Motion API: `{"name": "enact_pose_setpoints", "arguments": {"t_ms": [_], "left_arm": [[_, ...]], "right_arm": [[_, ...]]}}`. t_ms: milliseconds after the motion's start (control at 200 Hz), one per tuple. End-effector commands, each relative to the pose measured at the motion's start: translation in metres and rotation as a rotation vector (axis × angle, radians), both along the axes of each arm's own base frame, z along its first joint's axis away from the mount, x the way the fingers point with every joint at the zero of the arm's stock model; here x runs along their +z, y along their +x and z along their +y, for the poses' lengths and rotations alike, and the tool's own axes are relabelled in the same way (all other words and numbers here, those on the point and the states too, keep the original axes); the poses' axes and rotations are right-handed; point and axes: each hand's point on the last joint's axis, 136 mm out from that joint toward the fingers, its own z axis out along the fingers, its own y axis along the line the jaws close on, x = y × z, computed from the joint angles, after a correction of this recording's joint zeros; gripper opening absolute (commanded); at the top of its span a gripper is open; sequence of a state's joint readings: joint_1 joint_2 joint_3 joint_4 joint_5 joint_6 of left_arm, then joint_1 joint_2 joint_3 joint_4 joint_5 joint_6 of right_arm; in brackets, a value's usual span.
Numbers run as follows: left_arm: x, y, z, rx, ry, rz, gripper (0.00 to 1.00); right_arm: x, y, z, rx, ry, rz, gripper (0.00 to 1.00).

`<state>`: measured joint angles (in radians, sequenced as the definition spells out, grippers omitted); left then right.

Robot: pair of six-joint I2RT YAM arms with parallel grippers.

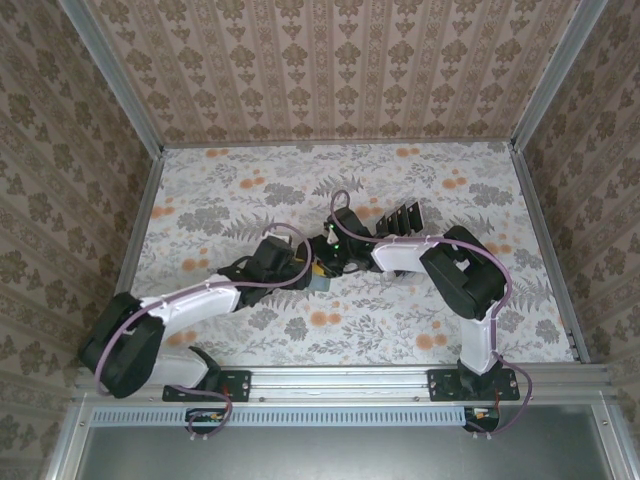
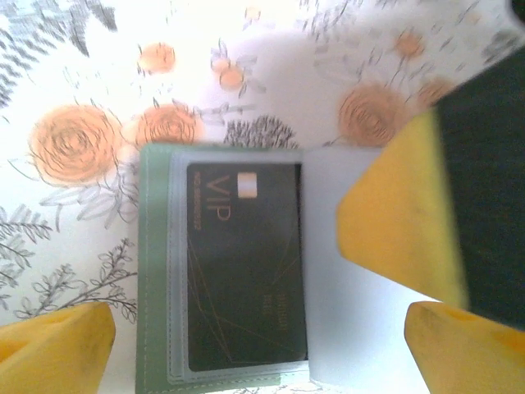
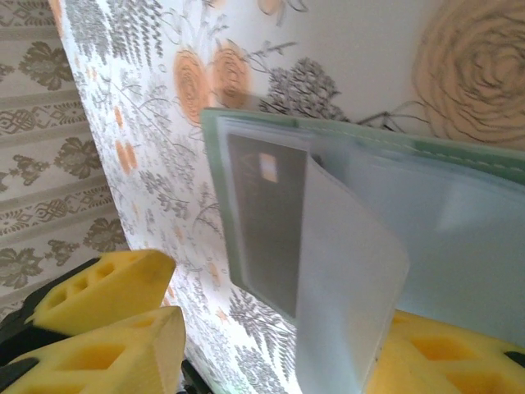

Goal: Put the credit cards into the card holder

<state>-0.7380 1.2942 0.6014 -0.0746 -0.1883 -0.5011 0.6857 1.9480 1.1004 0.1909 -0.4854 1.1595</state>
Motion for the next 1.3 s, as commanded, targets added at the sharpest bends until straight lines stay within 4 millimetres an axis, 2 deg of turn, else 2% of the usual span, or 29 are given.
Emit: {"name": "enact_pose_setpoints", "arguments": {"t_ms": [0, 250, 420, 515, 720, 815, 925, 1295], "left_arm": [[0.010, -0.001, 0.014, 0.055, -0.006, -0.032, 1.00], [0.026, -0.002, 0.035, 0.127, -0.036, -0.075, 1.00], [0.024, -0.002, 0.048, 0.159, -0.042, -0.065, 1.00], [0.022, -0.003, 0.055, 0.174, -0.041, -0.060, 1.00], [0.016, -0.004, 0.067, 0.203, -0.046, -0.039, 1.00], [0.012, -0.002, 0.071, 0.216, -0.045, -0.027, 1.00], [0.011, 0.001, 0.076, 0.237, -0.037, -0.021, 1.00], [0.010, 0.012, 0.083, 0.258, -0.018, 0.000, 1.00]], "right_arm": [[0.010, 0.002, 0.013, 0.029, 0.008, 0.001, 0.58], [-0.002, 0.007, 0.040, 0.074, -0.036, 0.018, 0.58], [-0.012, 0.009, 0.058, 0.109, -0.068, 0.030, 0.58], [-0.003, 0.011, 0.061, 0.116, -0.058, 0.009, 0.58], [0.038, 0.009, 0.058, 0.160, -0.038, -0.091, 0.58], [0.041, 0.003, 0.049, 0.168, -0.076, -0.100, 0.58], [0.033, -0.006, 0.038, 0.173, -0.118, -0.085, 0.58], [-0.022, -0.034, 0.018, 0.243, -0.245, -0.026, 0.58]]}}
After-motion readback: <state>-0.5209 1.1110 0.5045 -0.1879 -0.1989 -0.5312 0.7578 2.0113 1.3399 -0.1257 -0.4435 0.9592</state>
